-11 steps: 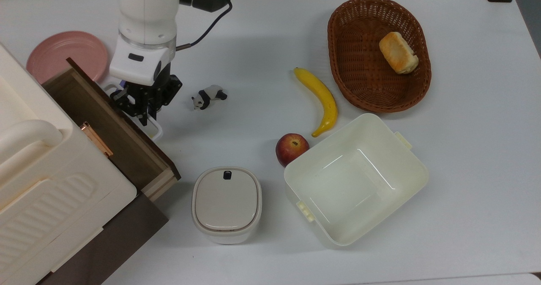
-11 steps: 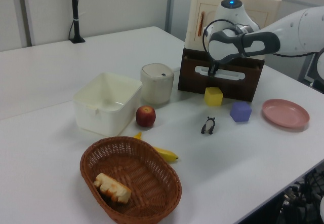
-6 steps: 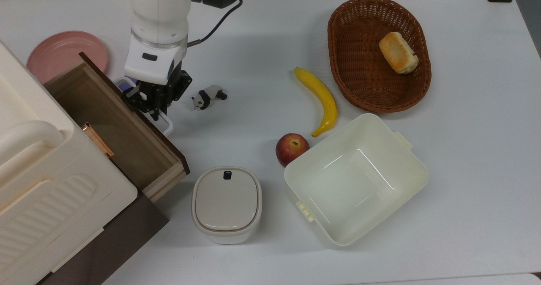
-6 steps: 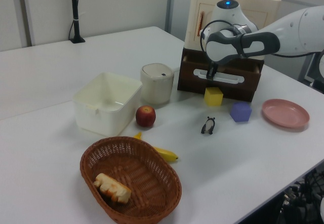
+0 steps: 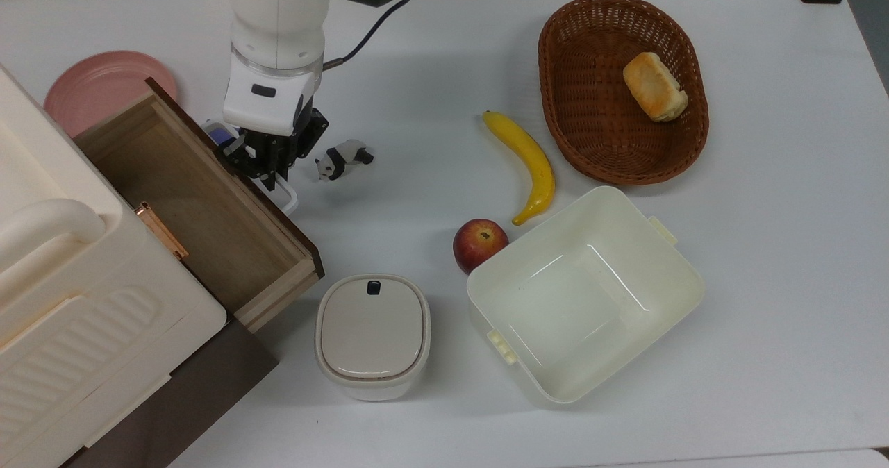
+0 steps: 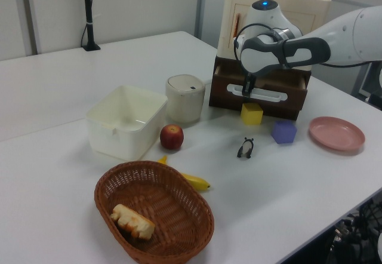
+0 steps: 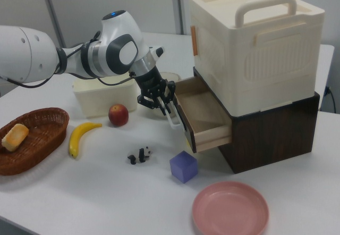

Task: Slide open the drawer
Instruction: 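Pull the drawer handle outward from the wooden cabinet, then open the gripper and release the drawer handle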

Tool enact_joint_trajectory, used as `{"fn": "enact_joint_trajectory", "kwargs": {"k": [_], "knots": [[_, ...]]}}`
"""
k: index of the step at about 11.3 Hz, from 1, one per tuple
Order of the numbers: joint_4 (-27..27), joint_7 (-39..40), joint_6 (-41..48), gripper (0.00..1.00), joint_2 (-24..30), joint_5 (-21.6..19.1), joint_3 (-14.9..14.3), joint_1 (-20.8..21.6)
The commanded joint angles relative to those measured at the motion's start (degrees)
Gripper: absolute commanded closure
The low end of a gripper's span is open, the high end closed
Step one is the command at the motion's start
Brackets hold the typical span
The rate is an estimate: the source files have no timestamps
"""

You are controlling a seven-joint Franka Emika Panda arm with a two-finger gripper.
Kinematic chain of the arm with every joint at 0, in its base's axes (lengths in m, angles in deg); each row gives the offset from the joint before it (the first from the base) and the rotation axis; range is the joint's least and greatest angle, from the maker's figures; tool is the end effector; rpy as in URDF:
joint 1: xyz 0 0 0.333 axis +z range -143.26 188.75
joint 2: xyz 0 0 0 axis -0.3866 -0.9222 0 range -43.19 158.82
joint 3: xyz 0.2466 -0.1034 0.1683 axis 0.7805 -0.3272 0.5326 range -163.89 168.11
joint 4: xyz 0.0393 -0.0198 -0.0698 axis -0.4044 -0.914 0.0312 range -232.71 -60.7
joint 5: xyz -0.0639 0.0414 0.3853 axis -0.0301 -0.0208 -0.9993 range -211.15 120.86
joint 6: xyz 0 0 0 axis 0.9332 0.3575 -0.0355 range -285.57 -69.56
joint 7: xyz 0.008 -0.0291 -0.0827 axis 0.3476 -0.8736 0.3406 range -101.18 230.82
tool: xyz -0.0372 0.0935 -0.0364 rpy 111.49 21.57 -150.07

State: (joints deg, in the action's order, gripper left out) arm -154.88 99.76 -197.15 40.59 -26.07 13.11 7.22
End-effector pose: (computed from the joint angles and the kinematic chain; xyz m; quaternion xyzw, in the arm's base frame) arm 0.6580 -0.0746 0.4366 0.9303 0.3337 0.0558 0.1421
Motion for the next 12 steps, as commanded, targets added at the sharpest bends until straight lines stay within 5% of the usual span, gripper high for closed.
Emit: {"fn": "enact_joint_trajectory", "kwargs": {"k": [1, 6, 8, 10, 12], "knots": [[-3.0, -1.3, 0.8, 0.87, 2.7, -0.7, 1.0, 0.9], [-2.8, -2.0, 1.0, 0.81, 2.6, -0.8, 1.1, 0.9], [-2.6, -7.1, 1.7, 0.51, 2.5, -0.8, 1.9, 0.9], [-2.5, -7.3, 1.8, 0.33, 2.5, -0.8, 2.1, 0.8], [-2.3, -7.3, 1.8, 0.26, 2.6, -0.8, 2.1, 0.8]]}}
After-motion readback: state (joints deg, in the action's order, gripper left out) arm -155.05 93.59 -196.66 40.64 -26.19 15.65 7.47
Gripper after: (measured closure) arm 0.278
